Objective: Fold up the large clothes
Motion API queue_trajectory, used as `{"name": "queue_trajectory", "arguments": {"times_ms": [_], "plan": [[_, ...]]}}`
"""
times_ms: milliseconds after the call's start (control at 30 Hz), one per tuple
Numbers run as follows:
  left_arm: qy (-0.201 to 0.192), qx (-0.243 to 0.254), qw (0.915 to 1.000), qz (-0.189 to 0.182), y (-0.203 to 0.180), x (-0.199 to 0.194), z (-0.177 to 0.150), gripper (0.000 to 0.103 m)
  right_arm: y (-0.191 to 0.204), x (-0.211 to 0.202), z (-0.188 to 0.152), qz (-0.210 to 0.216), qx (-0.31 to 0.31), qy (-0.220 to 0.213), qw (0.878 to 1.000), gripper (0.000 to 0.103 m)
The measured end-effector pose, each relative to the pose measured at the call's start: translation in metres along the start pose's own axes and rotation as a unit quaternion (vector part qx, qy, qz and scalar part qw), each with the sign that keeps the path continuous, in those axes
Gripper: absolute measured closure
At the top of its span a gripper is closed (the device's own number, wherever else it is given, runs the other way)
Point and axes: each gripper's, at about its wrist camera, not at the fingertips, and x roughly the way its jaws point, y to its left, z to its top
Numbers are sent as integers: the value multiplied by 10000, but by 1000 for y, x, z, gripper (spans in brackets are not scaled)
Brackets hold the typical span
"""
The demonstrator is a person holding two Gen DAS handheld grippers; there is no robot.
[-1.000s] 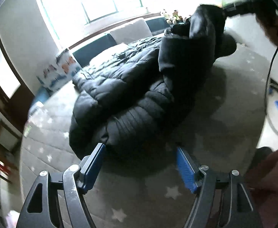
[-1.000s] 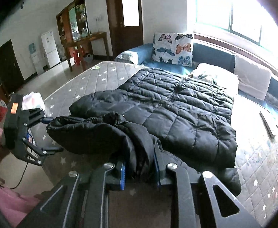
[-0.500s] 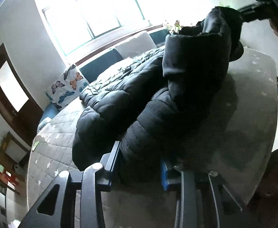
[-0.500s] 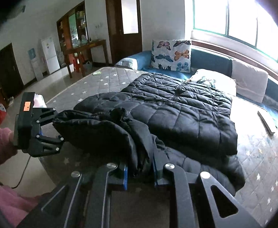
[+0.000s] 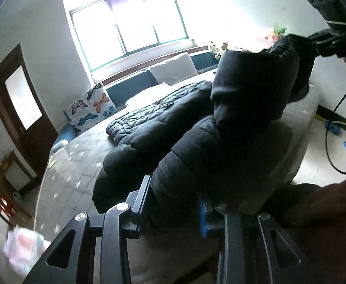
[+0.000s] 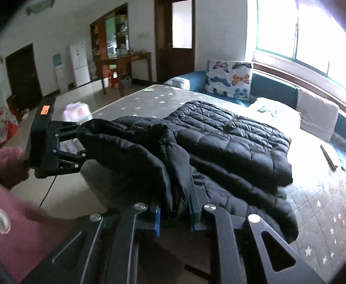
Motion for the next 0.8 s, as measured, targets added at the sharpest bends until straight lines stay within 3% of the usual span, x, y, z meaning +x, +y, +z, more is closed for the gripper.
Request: {"name": "queue_trajectory", "arguments": {"times_ms": [167,333,567,800], "plan": [[-52,-295,9996,7,10,-9,3,68,-3,4,16,9,-98,-39,9999,85],[-191,-439,9989,-10,28,-12,27,68,-25,18,46,5,45,-165,9999,85],[-197,-574,9982,16,70,18,98,68,-77,50,99,41,347,-275,9990,86],[13,-636,9979,155,124,92,180,69,-149,119,156,-84,907,-210,9956,87]]}}
